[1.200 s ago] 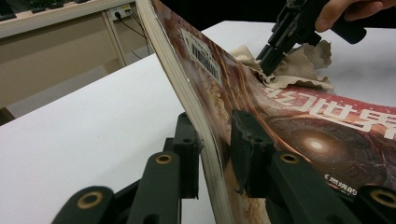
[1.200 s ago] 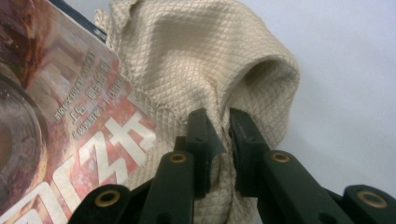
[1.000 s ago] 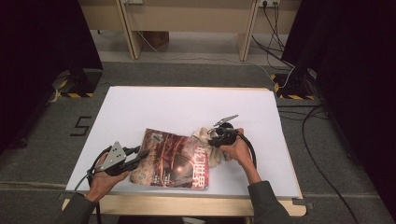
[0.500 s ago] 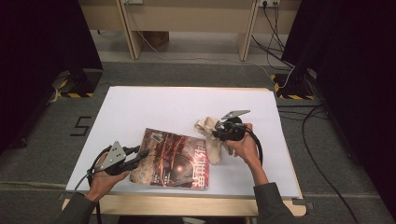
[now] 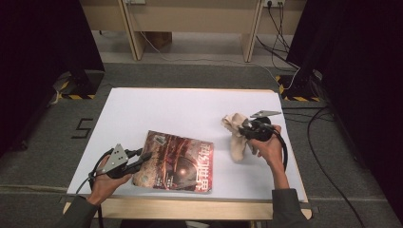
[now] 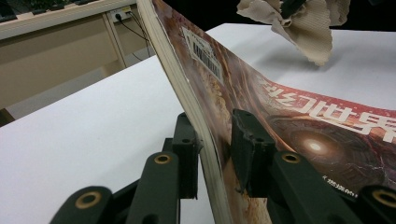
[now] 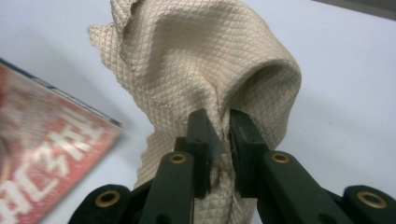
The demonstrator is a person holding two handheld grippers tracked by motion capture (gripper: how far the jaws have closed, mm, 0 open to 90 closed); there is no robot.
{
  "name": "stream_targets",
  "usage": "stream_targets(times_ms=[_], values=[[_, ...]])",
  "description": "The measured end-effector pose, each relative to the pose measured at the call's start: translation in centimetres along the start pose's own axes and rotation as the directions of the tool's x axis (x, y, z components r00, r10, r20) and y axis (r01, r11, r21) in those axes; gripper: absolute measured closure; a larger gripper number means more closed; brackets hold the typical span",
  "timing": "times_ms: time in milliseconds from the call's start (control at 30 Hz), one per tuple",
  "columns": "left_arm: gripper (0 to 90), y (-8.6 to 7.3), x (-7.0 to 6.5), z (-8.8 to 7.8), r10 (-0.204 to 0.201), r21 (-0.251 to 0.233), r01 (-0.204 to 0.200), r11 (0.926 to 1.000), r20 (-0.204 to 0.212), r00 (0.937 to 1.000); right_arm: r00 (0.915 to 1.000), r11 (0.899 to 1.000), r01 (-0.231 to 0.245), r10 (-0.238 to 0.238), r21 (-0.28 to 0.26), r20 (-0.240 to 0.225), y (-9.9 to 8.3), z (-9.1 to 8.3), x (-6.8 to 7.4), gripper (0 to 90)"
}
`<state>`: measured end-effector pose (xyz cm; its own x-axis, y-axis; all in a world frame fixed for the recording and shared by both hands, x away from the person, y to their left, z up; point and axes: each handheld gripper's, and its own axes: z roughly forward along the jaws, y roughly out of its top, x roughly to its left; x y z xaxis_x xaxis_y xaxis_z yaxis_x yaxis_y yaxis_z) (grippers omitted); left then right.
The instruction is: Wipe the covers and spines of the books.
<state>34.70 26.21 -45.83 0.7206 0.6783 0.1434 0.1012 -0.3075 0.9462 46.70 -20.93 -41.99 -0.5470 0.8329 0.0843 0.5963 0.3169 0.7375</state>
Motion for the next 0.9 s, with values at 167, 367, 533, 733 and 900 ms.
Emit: stream_targets(times_ms=[167, 367, 533, 733, 900], values=[[71.6, 0.0, 0.0, 0.0, 0.001, 0.000, -0.001, 1.0000, 0.000, 1.0000, 0.9971, 0.999, -0.044, 0.042, 0.019, 0.064, -1.3, -0.5, -2.0, 79.5], [71.6, 0.0, 0.0, 0.0, 0.001, -0.001, -0.001, 1.0000, 0.001, 1.0000, 0.9912, 0.995, -0.071, 0.062, 0.074, 0.117, -2.8, 0.0, -3.5, 79.3], [71.6, 0.1, 0.0, 0.0, 0.002, -0.001, -0.002, 1.0000, 0.002, 1.0000, 0.9881, 0.989, -0.097, 0.082, 0.110, 0.130, -3.8, 0.7, -4.3, 79.1], [71.6, 0.0, 0.0, 0.0, 0.000, -0.001, 0.000, 1.0000, 0.001, 1.0000, 0.9870, 0.987, -0.107, 0.091, 0.120, 0.132, -4.2, 1.1, -4.6, 79.0], [71.6, 0.1, 0.0, 0.1, 0.001, -0.002, -0.001, 1.0000, 0.001, 1.0000, 0.9872, 0.986, -0.096, 0.077, 0.137, 0.139, -4.3, 1.4, -4.5, 78.8]])
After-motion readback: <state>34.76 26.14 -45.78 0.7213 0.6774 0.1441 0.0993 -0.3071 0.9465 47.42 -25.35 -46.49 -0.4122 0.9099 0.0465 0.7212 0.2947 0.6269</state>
